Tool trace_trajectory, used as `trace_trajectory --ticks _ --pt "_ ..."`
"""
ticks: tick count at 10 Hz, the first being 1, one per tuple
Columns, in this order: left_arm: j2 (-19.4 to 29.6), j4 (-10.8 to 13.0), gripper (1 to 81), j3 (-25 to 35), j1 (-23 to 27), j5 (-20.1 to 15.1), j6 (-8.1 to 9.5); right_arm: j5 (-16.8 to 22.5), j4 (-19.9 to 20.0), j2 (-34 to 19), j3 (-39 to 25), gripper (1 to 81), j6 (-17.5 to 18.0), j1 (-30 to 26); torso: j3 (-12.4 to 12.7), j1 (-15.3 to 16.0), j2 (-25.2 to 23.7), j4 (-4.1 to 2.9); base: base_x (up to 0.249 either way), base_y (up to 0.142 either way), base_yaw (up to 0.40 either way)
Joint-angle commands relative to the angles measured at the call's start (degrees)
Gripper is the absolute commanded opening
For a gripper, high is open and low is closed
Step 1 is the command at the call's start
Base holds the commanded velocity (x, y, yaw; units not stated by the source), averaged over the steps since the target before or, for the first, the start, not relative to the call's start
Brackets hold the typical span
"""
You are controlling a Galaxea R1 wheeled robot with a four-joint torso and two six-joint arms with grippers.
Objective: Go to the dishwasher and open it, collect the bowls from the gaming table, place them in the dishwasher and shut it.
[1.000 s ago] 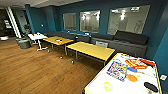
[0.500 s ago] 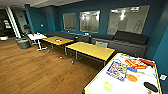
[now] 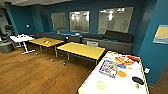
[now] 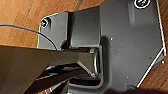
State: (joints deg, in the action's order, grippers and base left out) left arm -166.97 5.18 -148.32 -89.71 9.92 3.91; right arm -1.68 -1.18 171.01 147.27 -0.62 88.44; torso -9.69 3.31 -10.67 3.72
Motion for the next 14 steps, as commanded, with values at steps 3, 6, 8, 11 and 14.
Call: trace_trajectory --ticks 3,6,8,11,14 --pt "0.2 0.4 81.1 0.2 1.8 -3.4 -0.05 3.2 -0.6 -0.2 -0.3 81.1 -0.2 -2.4 0.0 0.0 0.0 0.0 0.0 0.0 -0.4" --pt "0.3 0.0 81.1 0.2 1.8 -3.4 -0.05 3.2 -0.6 -0.1 -0.3 81.1 -0.1 -2.4 0.0 0.0 0.0 0.0 0.0 0.0 -0.4" --pt "0.3 -0.3 81.1 0.2 1.8 -3.4 -0.05 3.2 -0.6 -0.1 0.0 81.1 -0.1 -2.5 0.0 0.0 0.0 0.0 0.0 0.0 -0.4" --pt "0.3 -0.3 81.1 0.1 1.9 -3.3 0.04 3.2 -0.6 0.1 0.2 81.1 -0.2 -2.7 0.0 0.0 0.0 0.0 0.0 0.0 -0.379" --pt "0.3 -0.3 81.1 0.1 1.9 -3.3 0.04 3.2 -0.5 0.1 0.2 81.1 -0.1 -2.6 0.0 0.0 0.0 0.0 0.0 -0.021 -0.118"
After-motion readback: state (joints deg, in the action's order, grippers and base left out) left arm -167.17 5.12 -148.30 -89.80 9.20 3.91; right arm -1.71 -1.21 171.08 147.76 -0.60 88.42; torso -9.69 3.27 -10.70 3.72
